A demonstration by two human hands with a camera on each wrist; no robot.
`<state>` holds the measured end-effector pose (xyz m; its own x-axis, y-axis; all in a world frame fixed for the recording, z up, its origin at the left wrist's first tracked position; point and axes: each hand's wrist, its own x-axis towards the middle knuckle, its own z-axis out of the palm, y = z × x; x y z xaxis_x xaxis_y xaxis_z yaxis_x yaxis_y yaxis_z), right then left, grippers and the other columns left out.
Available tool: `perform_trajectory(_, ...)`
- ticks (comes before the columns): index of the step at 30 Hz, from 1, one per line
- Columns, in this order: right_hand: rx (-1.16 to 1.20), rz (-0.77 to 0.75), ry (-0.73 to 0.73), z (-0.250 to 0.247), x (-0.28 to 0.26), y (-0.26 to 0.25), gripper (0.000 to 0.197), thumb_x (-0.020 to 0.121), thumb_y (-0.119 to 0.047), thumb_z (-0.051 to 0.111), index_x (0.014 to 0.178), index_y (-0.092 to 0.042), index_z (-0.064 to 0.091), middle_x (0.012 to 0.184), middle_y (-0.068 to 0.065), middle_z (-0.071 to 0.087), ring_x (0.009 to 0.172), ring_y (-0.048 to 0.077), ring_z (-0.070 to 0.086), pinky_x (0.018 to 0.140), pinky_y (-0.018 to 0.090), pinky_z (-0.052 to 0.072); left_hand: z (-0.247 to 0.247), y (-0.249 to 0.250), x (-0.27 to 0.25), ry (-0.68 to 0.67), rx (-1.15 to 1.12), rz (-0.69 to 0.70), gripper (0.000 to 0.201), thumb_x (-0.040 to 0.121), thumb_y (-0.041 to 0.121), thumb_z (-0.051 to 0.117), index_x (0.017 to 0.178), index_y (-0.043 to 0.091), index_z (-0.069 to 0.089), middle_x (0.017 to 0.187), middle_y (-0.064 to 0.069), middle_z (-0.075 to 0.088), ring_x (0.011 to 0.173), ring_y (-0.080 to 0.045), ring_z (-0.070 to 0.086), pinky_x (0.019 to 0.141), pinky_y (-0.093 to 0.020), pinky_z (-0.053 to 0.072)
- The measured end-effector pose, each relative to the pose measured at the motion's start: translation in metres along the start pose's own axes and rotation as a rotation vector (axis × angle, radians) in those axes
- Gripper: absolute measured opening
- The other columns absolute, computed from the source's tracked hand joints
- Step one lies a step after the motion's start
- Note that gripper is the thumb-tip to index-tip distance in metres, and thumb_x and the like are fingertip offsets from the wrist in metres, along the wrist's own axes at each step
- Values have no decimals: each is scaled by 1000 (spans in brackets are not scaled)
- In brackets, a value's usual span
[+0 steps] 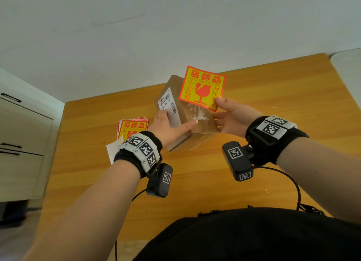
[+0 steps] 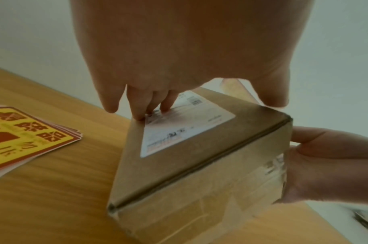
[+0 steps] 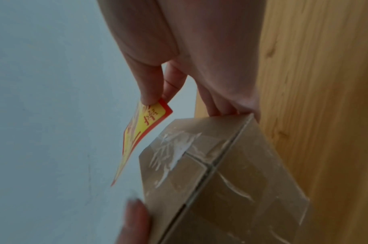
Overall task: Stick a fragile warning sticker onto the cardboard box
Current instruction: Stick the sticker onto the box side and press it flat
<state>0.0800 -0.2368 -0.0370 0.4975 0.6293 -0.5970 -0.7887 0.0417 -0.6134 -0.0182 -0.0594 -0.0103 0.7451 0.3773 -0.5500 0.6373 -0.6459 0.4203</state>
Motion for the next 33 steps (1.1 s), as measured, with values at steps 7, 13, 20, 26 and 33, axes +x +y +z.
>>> perform_trajectory(7, -53, -11, 46, 6, -12, -3, 9, 95, -27, 49, 100, -20, 52, 119, 15, 55, 112, 37, 52, 98, 57, 41, -2, -2, 1, -45, -53, 87, 89, 83, 60, 48, 149, 11, 16, 156, -8, 26, 141, -24, 32, 113, -36, 29)
perform_trajectory(13, -164, -71, 123, 16, -23, -11, 17, 94, -22, 52, 78, -17, 52, 114, 15, 58, 107, 35, 55, 94, 53, 44, 2, 1, 3, 1, -155, 146, 48, 92, 38, 49, 134, 15, 49, 137, -5, 54, 127, -24, 49, 98, -26, 36)
perform_trajectory(20, -383, -129, 249, 24, -28, -18, 15, 91, -27, 56, 77, -21, 56, 105, 5, 61, 103, 29, 52, 97, 46, 40, 13, -5, 3, 66, -196, 154, 42, 93, 30, 50, 132, 12, 50, 133, -6, 57, 123, -23, 52, 99, -28, 39)
perform_trajectory(26, -518, -255, 308, 36, -32, -26, 19, 92, -24, 54, 74, -23, 54, 96, 2, 63, 99, 19, 54, 99, 40, 35, -11, -1, 3, 184, -592, 140, 22, 94, 36, 44, 92, 23, 61, 96, 4, 63, 93, -14, 62, 86, -31, 50)
perform_trajectory(33, -626, -314, 321, 43, -33, -31, 12, 91, -19, 57, 80, -21, 61, 96, 6, 65, 85, 16, 58, 84, 32, 40, -19, 3, 4, 215, -609, 253, 10, 86, 19, 64, 76, 19, 65, 69, 6, 64, 56, 4, 62, 43, -3, 38)
